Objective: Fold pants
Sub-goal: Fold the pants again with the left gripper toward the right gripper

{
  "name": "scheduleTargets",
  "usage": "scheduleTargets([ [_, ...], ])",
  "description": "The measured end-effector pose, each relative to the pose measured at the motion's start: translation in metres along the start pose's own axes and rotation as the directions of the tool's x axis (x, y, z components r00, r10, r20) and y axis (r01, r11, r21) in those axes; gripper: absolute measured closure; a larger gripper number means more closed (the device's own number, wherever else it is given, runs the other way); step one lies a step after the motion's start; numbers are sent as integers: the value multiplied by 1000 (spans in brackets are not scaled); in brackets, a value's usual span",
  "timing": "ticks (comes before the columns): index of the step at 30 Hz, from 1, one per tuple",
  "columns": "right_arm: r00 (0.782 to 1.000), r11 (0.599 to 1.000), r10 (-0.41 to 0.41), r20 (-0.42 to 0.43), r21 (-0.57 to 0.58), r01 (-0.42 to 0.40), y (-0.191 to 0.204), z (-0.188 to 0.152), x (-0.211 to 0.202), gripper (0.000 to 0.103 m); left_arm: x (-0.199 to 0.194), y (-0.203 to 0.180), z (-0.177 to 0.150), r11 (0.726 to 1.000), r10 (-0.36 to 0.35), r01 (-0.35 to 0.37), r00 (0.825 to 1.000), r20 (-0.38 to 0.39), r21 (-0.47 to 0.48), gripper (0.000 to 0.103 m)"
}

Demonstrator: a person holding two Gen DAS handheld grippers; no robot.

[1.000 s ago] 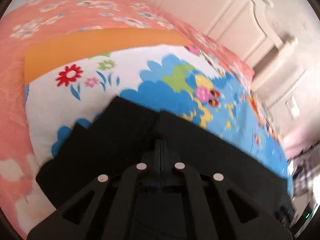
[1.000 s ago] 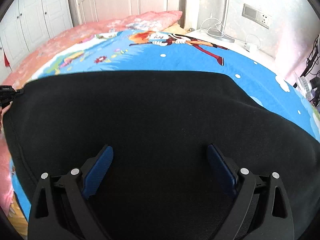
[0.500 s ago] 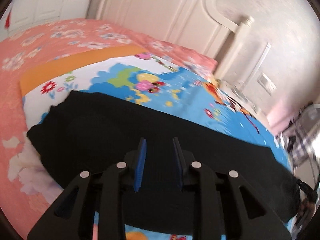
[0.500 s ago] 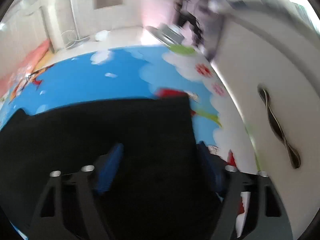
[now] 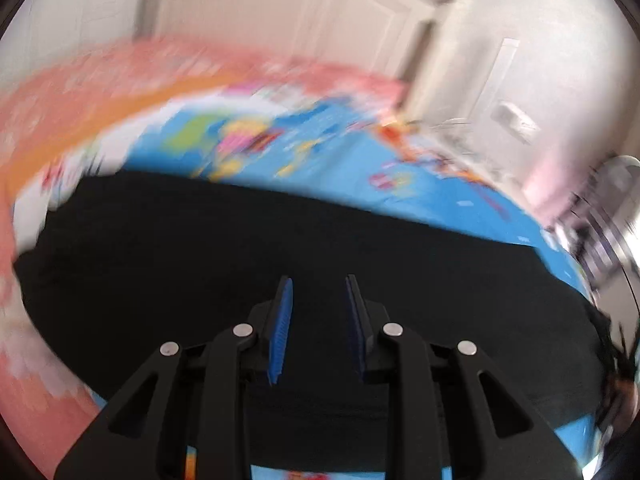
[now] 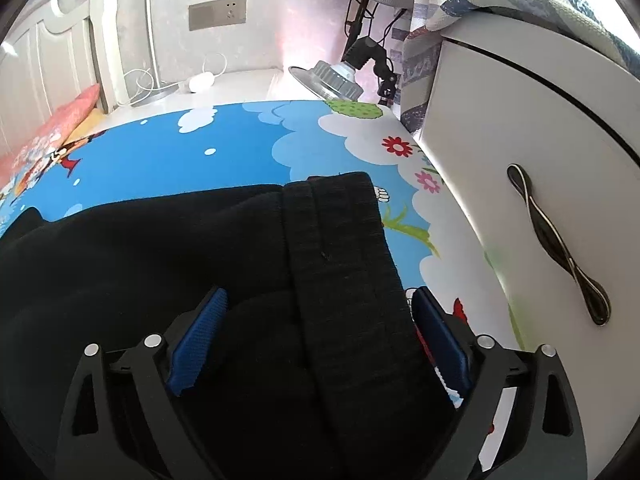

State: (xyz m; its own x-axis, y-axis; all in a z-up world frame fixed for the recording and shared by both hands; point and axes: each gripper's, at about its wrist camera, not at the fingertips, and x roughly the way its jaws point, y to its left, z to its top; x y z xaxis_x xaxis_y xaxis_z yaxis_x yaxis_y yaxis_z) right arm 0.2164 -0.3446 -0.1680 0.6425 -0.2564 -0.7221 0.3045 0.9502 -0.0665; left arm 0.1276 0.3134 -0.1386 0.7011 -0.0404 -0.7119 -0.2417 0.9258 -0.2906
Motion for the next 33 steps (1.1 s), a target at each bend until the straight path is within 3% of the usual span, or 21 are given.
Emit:
scheduleTargets([
  [1,1000,1000,-7,-7,1,7,0,2,0,12,7,18,-1,998,22,-23,1000,-16,-60,77],
  [2,999,1000,-27,-25,8,27,1,4,-2,11,7,43,-2,990,-18,20,1000,14,-137,86],
  [4,997,997,-66,-43,24,67,6,10,-13,11,1,77,0,970,-3,14,999,44,-242,82],
  [5,997,997,-78,-10,22,78,15,15,-27,11,-10,99,1,953,-9,34,997,83,-301,82],
  [7,998,1000,-31,60,-5,31,40,21,-54,11,-40,132,3,924,-49,115,982,184,-364,77],
  [9,990,992,104,96,-75,-97,86,25,-82,10,-62,154,6,918,-19,109,972,233,-382,68],
  [12,964,960,238,115,-178,-216,158,23,-111,5,-82,191,3,867,-54,185,958,282,-463,68],
  [15,915,894,388,109,-286,-345,239,9,-134,5,-78,206,-4,826,-167,297,941,295,-480,69],
  [16,898,865,431,88,-324,-383,262,5,-140,5,-72,206,-4,826,-199,311,941,272,-471,67],
  [17,876,827,477,70,-372,-421,291,-4,-149,5,-61,202,-6,842,-206,287,954,218,-456,67],
  [20,820,724,572,3,-471,-504,362,-28,-165,5,-44,201,-10,877,-49,106,990,132,-469,68],
  [21,799,691,601,-21,-488,-533,380,-34,-168,5,-42,203,-11,875,-6,61,993,117,-480,75],
  [22,766,648,641,-51,-500,-575,401,-41,-168,5,-42,204,-11,868,21,39,993,115,-494,75],
  [23,763,647,643,-60,-490,-584,416,-45,-164,5,-48,200,-8,869,41,35,989,143,-494,79],
  [25,771,658,627,-107,-457,-599,441,-51,-153,5,-62,180,5,912,30,66,973,227,-405,79],
  [27,783,650,599,-165,-470,-597,466,-63,-140,7,-63,149,23,942,-96,176,957,273,-286,73],
  [28,801,654,575,-167,-494,-573,474,-69,-136,7,-61,135,31,939,-187,253,944,273,-232,67],
  [29,829,661,534,-166,-529,-532,482,-78,-131,7,-53,123,41,911,-310,363,915,258,-196,61],
  [31,848,664,496,-187,-547,-509,484,-87,-123,7,-36,116,56,853,-422,474,872,246,-217,60],
  [32,847,667,498,-188,-541,-512,482,-87,-123,7,-20,113,67,836,-457,500,863,217,-225,59],
  [33,849,670,494,-188,-540,-510,482,-87,-121,7,-2,114,75,846,-442,471,881,167,-249,58],
])
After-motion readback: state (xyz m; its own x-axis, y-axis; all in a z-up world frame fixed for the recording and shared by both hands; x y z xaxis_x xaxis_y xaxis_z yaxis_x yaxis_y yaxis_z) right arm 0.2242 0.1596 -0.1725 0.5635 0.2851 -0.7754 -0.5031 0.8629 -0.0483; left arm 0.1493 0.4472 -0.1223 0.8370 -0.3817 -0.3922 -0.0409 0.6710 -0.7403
